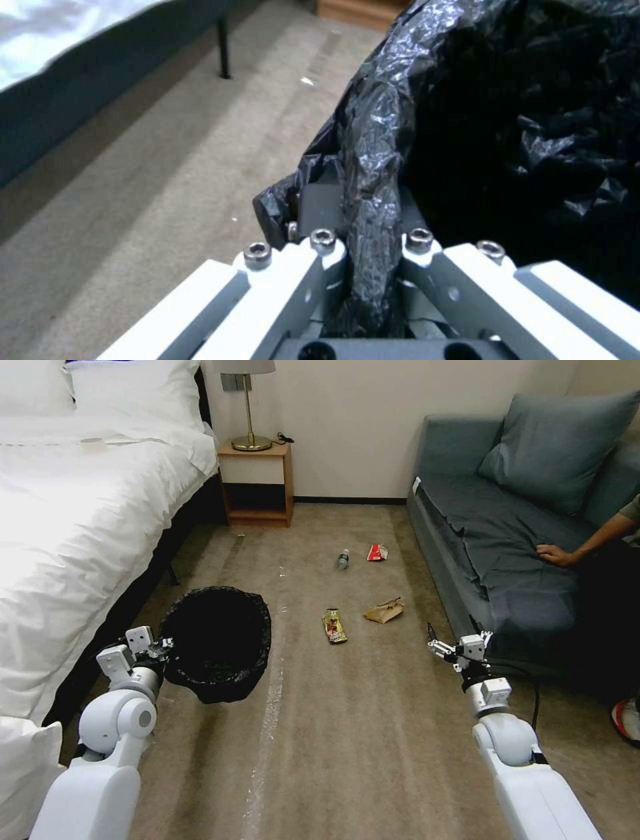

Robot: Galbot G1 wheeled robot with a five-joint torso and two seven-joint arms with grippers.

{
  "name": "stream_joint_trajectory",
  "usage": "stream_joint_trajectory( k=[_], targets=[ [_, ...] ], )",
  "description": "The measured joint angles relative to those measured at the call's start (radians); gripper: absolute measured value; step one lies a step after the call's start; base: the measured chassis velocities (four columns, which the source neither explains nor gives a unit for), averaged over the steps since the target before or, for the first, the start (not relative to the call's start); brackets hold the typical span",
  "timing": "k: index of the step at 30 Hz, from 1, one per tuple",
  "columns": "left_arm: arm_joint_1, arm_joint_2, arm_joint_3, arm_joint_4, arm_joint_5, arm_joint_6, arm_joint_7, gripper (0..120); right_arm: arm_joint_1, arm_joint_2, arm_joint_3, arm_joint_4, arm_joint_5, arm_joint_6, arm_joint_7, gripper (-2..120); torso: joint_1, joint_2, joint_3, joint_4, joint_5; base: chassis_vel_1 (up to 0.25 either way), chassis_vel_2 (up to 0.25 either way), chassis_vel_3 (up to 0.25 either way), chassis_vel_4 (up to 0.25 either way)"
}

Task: Pick up the trash bin, then pick up the garbage on the floor and place it into the trash bin.

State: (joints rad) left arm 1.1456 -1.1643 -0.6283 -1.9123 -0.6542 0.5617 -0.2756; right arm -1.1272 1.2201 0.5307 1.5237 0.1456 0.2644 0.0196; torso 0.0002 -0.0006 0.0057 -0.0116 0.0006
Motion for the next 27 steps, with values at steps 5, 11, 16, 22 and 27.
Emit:
stream_joint_trajectory(
  k=[5, 11, 16, 22, 27],
  targets=[
    [-0.016, 0.01, 0.014, 0.001, 0.046, 0.008, 0.019, 3, -0.038, -0.012, 0.008, 0.043, 0.065, -0.071, 0.0, 100, 0.0, 0.0, 0.0, -0.0009, -0.0007, 0.0, 0.0, 0.0, 0.0],
    [-0.008, 0.008, 0.003, -0.015, 0.101, 0.057, -0.091, 3, -0.031, -0.028, -0.031, -0.007, 0.06, -0.02, -0.033, 100, 0.0, 0.0, 0.0, 0.0, -0.0008, 0.0, 0.0, 0.0, 0.0],
    [-0.002, 0.016, -0.012, -0.015, 0.115, 0.058, -0.097, 3, -0.035, -0.024, -0.028, -0.016, 0.032, 0.007, -0.027, 100, 0.0, 0.0, 0.0, -0.0007, -0.0009, 0.0, 0.0, 0.0, 0.0],
    [0.006, 0.019, -0.03, -0.012, 0.117, 0.047, -0.095, 3, -0.03, -0.011, -0.032, -0.03, 0.014, 0.055, -0.021, 100, 0.0, 0.0, 0.0, -0.0002, -0.0008, 0.0, 0.0, 0.0, 0.0],
    [0.008, 0.006, -0.022, -0.012, 0.127, 0.034, -0.08, 3, -0.03, 0.005, -0.03, -0.048, 0.013, 0.11, -0.045, 100, 0.0, 0.0, 0.0, -0.0004, -0.0009, 0.0, 0.0, 0.0, 0.0]
  ],
)
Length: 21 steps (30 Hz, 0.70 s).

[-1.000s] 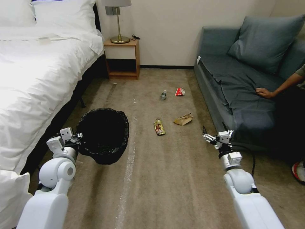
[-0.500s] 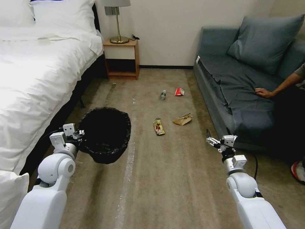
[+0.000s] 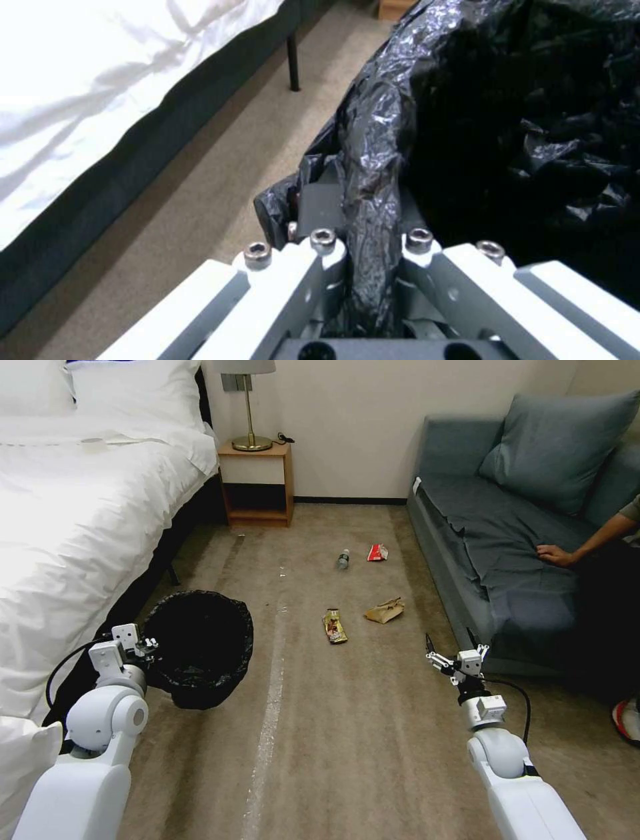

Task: Pick up the trash bin, then pick up the garbage on the floor and place it into the trash bin.

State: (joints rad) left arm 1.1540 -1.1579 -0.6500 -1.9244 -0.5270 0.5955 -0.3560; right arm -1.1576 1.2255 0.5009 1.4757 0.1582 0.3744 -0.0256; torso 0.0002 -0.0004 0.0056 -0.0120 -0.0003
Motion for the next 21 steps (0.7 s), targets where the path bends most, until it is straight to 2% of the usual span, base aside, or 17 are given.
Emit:
stream_joint_trajectory(
  k=[11, 17, 21],
  targets=[
    [0.004, -0.003, 0.001, -0.01, -0.006, 0.0, 0.001, 3, -0.005, 0.003, 0.029, 0.008, 0.012, 0.0, -0.021, 100, 0.0, 0.0, 0.0, -0.0001, 0.0001, 0.0, 0.0, 0.0, 0.0],
    [0.004, -0.006, -0.006, -0.011, -0.017, 0.0, 0.001, 3, -0.008, 0.006, 0.037, 0.008, 0.003, 0.002, -0.03, 100, 0.0, 0.0, 0.0, 0.0, 0.0001, -0.073, 0.078, 0.054, -0.093],
    [0.003, -0.014, -0.006, -0.007, -0.013, 0.0, 0.001, 3, -0.01, 0.008, 0.037, 0.005, 0.0, 0.006, -0.035, 100, 0.0, 0.0, 0.0, -0.0001, -0.0001, -0.141, 0.137, 0.161, -0.145]
  ],
)
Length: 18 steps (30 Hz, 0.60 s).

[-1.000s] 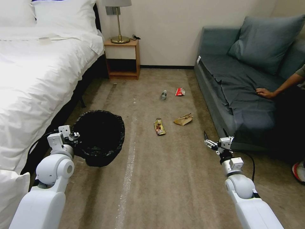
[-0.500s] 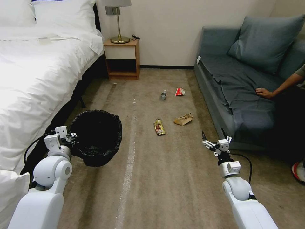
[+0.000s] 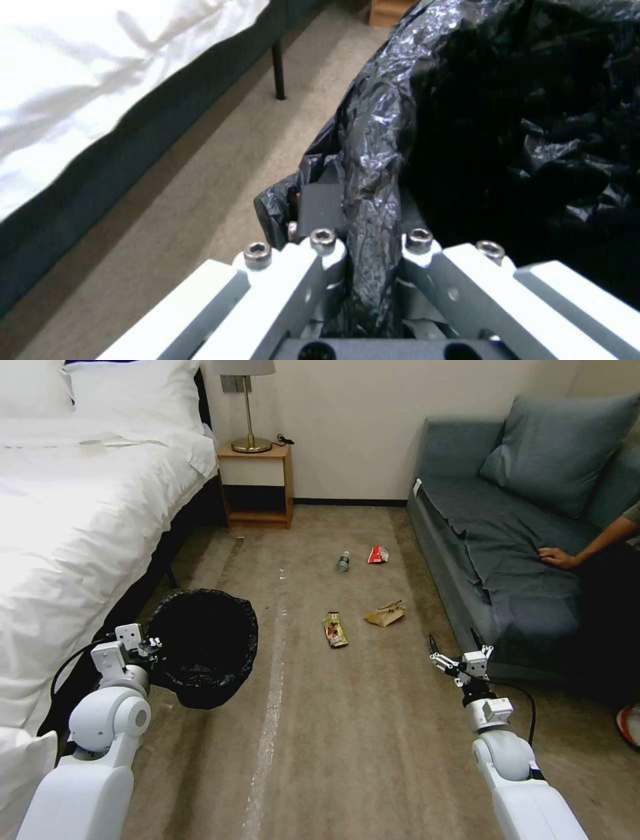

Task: Pick up the trash bin, then pick up the garbage on the floor and place it into the trash bin.

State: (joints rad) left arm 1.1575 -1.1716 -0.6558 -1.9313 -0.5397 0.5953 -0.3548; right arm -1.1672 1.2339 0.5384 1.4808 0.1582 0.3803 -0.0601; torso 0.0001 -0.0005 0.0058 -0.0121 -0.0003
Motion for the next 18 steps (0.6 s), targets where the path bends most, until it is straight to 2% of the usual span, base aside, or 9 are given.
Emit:
stream_joint_trajectory(
  k=[18],
  targets=[
    [-0.015, -0.003, 0.0, 0.02, 0.01, -0.008, 0.003, 3, 0.016, 0.002, 0.003, -0.021, 0.003, 0.004, -0.016, 100, 0.0, 0.0, 0.0, -0.0001, 0.0003, -0.106, 0.104, 0.109, -0.111]
  ],
)
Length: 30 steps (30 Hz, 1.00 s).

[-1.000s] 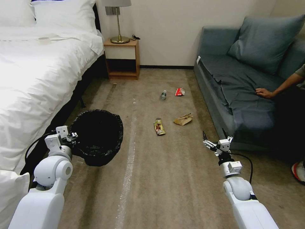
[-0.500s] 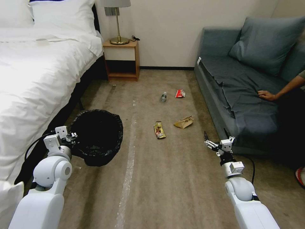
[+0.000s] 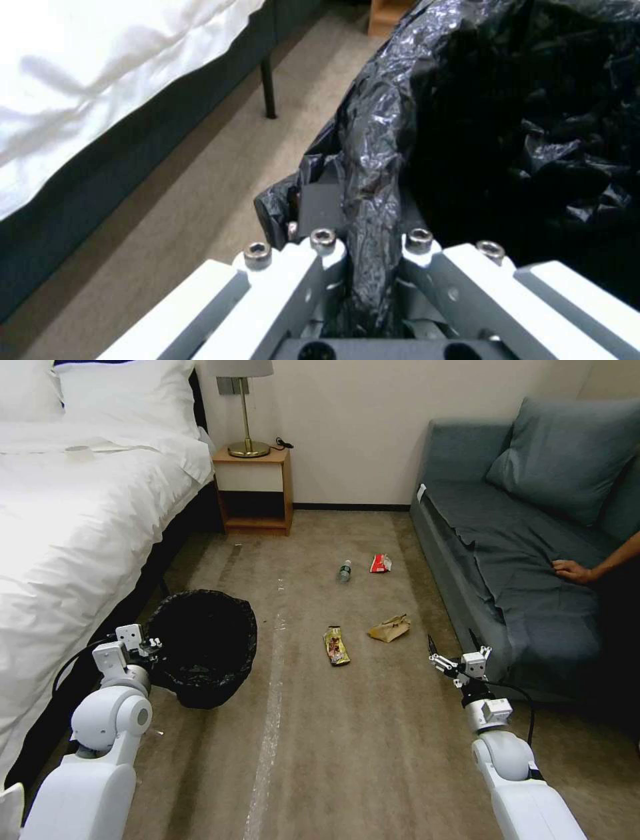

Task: Pick up the trash bin, then pick up the garbage on the floor and place it into the trash bin.

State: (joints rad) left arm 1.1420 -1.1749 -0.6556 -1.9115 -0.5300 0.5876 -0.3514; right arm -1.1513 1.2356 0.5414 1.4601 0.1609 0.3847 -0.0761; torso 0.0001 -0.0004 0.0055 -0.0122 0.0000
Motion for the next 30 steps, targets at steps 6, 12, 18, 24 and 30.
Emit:
stream_joint_trajectory(
  k=[6, 12, 18, 24, 30],
  targets=[
    [-0.003, -0.001, 0.001, 0.005, 0.002, -0.005, 0.001, 3, 0.003, 0.0, 0.0, -0.007, -0.001, 0.002, -0.006, 100, 0.0, 0.0, 0.0, 0.0002, -0.0001, -0.121, 0.139, 0.131, -0.133],
    [-0.003, -0.008, 0.004, 0.008, 0.004, -0.008, 0.003, 3, 0.001, 0.0, 0.0, -0.01, -0.009, 0.006, -0.015, 100, 0.0, 0.0, 0.0, 0.0003, -0.0001, -0.137, 0.124, 0.127, -0.127],
    [0.004, -0.013, 0.0, 0.008, 0.009, -0.019, 0.005, 3, -0.009, -0.003, -0.007, -0.01, -0.014, 0.005, -0.016, 100, 0.0, 0.0, 0.0, -0.0001, -0.0002, -0.121, 0.099, 0.124, -0.1],
    [0.015, -0.011, -0.012, 0.002, 0.011, -0.022, 0.004, 3, -0.011, 0.001, -0.017, -0.011, -0.019, 0.005, -0.021, 100, 0.0, 0.0, 0.0, 0.0003, -0.0002, -0.077, 0.085, 0.082, -0.072],
    [0.02, -0.008, -0.016, 0.0, 0.011, -0.022, 0.011, 3, -0.007, 0.004, -0.023, -0.019, -0.022, 0.004, -0.023, 100, 0.0, 0.0, 0.0, 0.0002, -0.0003, -0.07, 0.083, 0.061, -0.089]
  ],
)
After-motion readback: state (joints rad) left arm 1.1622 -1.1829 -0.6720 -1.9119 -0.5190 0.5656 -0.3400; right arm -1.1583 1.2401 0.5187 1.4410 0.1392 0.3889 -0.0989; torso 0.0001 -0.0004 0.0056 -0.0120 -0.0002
